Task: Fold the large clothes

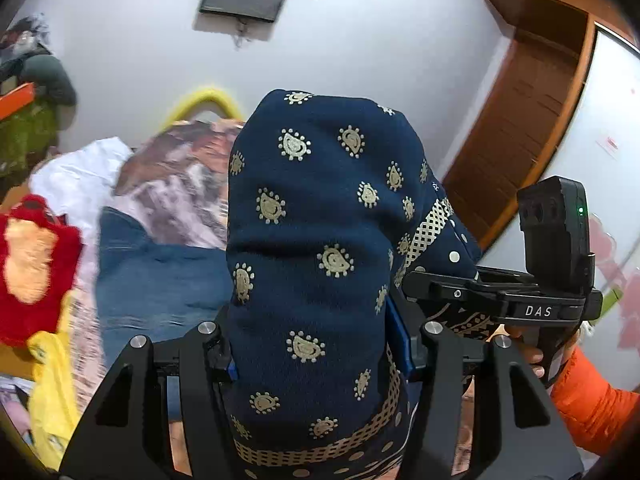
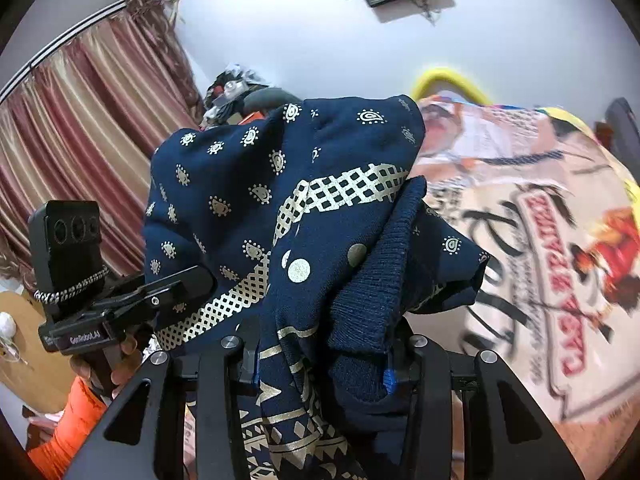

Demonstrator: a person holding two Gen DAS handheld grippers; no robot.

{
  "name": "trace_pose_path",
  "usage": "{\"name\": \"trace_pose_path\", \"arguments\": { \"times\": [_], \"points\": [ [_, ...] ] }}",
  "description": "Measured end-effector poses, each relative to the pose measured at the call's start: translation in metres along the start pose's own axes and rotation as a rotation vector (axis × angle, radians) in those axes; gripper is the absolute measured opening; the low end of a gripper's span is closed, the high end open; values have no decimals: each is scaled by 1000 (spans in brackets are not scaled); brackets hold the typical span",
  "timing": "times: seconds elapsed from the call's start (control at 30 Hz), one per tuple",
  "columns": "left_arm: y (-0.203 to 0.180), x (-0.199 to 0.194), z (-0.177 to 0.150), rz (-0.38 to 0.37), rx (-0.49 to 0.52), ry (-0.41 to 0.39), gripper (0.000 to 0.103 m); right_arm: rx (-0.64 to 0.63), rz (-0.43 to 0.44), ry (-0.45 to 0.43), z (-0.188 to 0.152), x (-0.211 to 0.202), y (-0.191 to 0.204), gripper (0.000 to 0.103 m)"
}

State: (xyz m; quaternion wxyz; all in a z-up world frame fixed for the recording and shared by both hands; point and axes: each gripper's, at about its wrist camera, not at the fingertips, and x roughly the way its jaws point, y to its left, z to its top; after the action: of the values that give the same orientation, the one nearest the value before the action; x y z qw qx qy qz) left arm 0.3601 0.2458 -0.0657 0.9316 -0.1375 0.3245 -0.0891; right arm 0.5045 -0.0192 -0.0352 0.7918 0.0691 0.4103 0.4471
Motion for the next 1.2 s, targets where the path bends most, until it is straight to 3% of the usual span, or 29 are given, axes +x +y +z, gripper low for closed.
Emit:
{"name": "trace_pose_path", "arguments": {
  "times": [0.27, 0.43, 0.6, 0.77, 0.9, 0.97, 1.07, 1.2],
  "points": [
    [92, 9, -4, 61, -114, 22, 56, -22, 21, 90, 26, 102, 24, 39],
    [156, 49, -31, 67, -245, 106, 56, -3, 10, 191, 20, 176, 18, 39],
    [196, 86, -43, 68, -327, 139, 57, 41, -42, 260, 9, 238, -8, 42],
    [215, 106, -41, 55, -329, 163, 67, 80, -18, 272, 10, 249, -34, 52],
    [202, 96, -43, 127, -263, 160, 68, 22, -32, 290, 4, 237, -32, 61],
    [192, 85, -43, 164, -247, 150, 68, -38, -112, 274, -1, 224, -27, 83],
    [178, 66, -48, 219, -213, 144, 68, -120, -198, 244, -11, 198, -20, 84],
    [158, 36, -62, 256, -179, 149, 70, -133, -227, 235, -28, 158, -13, 84]
  ]
}}
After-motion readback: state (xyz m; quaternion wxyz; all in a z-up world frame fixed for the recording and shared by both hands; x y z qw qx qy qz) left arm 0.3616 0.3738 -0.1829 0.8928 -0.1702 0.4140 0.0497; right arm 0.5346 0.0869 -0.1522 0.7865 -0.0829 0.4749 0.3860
